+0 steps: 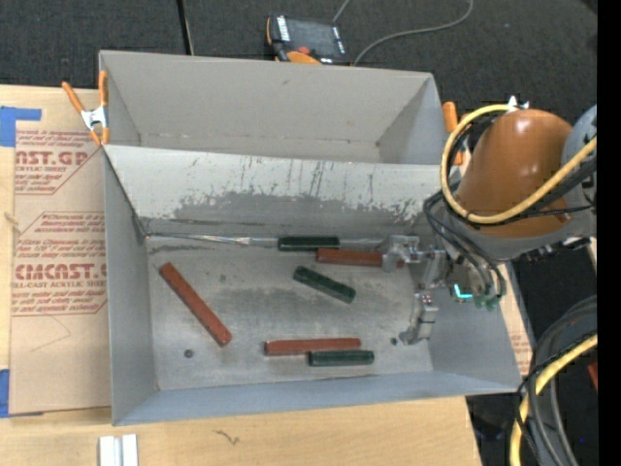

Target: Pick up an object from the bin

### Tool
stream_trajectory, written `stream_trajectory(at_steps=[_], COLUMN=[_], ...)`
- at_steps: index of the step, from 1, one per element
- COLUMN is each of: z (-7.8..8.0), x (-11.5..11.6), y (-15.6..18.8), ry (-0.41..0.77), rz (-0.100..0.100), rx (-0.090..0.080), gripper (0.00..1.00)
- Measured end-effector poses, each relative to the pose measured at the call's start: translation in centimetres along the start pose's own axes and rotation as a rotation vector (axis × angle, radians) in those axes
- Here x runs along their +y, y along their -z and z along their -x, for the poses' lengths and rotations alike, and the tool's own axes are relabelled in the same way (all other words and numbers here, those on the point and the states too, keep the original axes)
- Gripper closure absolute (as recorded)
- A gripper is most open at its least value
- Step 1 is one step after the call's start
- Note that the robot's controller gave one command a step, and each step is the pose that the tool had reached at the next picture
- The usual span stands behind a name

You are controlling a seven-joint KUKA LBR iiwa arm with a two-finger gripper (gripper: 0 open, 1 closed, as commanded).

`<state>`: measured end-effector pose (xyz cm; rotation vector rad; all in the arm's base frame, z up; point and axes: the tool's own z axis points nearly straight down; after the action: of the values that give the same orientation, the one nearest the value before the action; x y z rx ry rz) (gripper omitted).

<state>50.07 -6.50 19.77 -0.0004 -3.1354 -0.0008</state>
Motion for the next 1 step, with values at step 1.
stream_trajectory(at_steps=[1], z=[4.96], x=[6.29], y=[-12.95], ry=[-0.424], rz=[0.002], rx=[-0.003], gripper=[0.0])
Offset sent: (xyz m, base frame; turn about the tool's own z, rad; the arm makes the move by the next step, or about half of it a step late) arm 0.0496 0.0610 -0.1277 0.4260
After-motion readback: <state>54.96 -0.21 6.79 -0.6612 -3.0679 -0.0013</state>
